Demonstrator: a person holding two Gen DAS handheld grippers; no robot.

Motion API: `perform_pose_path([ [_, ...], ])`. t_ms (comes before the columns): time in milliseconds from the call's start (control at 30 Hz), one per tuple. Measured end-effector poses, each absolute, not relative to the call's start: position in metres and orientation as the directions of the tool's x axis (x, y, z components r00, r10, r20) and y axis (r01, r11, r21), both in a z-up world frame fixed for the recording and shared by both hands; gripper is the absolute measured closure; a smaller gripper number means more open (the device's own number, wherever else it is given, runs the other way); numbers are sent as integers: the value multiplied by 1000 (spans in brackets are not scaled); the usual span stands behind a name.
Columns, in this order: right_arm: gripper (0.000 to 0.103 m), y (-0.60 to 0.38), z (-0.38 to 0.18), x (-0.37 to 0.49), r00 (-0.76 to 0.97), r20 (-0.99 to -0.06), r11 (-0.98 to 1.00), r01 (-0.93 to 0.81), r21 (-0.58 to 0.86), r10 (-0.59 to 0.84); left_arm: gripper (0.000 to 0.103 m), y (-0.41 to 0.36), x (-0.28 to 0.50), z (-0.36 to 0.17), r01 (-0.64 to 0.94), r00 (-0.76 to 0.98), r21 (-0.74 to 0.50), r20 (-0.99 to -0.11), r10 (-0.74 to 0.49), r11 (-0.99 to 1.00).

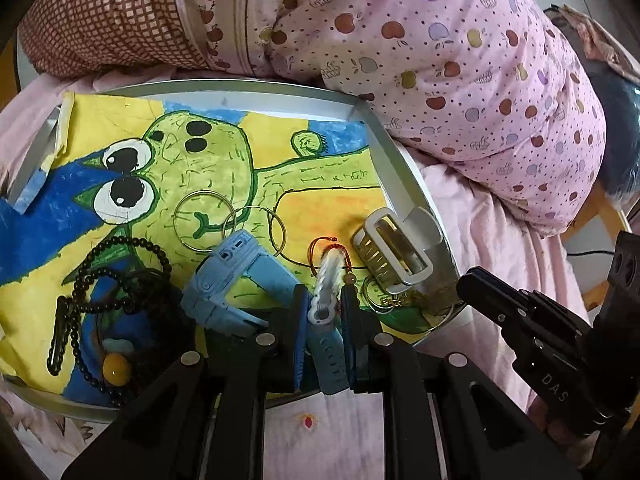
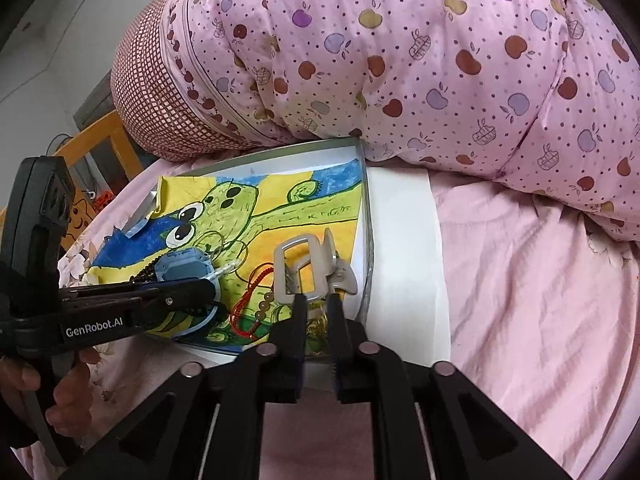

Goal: Organize jewelry

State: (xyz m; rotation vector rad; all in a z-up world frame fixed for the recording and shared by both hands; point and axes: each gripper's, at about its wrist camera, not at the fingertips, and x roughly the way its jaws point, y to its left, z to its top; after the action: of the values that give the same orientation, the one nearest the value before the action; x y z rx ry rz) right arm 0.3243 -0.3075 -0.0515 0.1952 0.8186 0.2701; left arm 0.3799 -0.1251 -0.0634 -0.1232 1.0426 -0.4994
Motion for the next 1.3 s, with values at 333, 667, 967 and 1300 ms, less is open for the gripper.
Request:
perform_pose_path([
  [333,60,-315,-34,314,687,-666,953,-146,265,290,58,-120,364,-45,343,473,-324,-751,-460,882],
  [667,33,-317,-10,302,728,-634,960,-133,245,262,43,-101,350,-22,292,549,-296,-727,-413,909],
  [967,12,-304,14,287,764,-587,957,-141,252,267,20,-77,326,7,268,649,-211,-682,-338,940],
  [1300,1,-287,27,263,798,-551,961,-122,247,243,2,-43,291,27,241,730,-154,-622,-284,958],
])
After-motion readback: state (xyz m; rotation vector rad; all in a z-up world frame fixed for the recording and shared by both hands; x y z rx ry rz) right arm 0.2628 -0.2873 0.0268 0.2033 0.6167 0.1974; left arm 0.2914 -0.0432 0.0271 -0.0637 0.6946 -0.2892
